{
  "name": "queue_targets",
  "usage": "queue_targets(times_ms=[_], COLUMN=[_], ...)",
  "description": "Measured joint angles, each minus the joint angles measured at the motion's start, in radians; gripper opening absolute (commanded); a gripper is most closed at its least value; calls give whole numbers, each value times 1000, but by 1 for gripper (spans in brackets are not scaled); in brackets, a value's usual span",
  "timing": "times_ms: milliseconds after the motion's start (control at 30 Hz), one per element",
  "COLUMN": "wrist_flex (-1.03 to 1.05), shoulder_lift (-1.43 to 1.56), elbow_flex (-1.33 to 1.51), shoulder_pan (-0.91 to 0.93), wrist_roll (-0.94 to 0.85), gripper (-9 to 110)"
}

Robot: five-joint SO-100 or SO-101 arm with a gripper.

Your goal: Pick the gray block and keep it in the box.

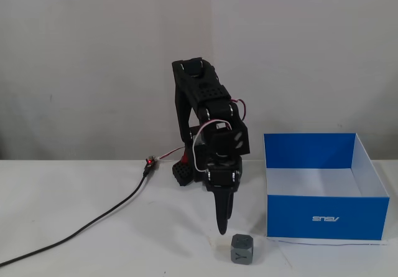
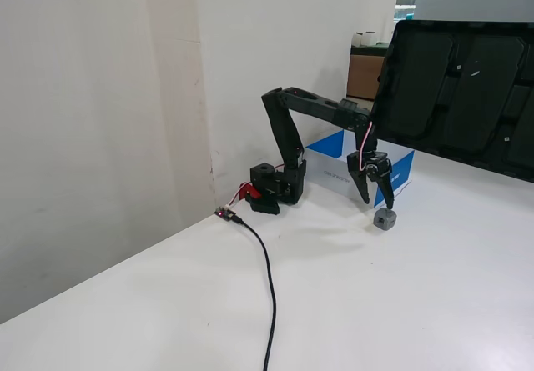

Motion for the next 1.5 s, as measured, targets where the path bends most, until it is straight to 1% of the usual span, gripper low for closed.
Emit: queue_targets(times_ms=[167,400,1200,1400,1500], wrist_flex=[40,44,40,14,14], shoulder_lift=[-71,-153,-463,-489,-489], elbow_flex=[-80,-144,-299,-307,-307], shoulder_pan=[-29,-54,-83,-83,-83], wrist_roll=[34,74,98,98,98], gripper=[24,24,25,23,18])
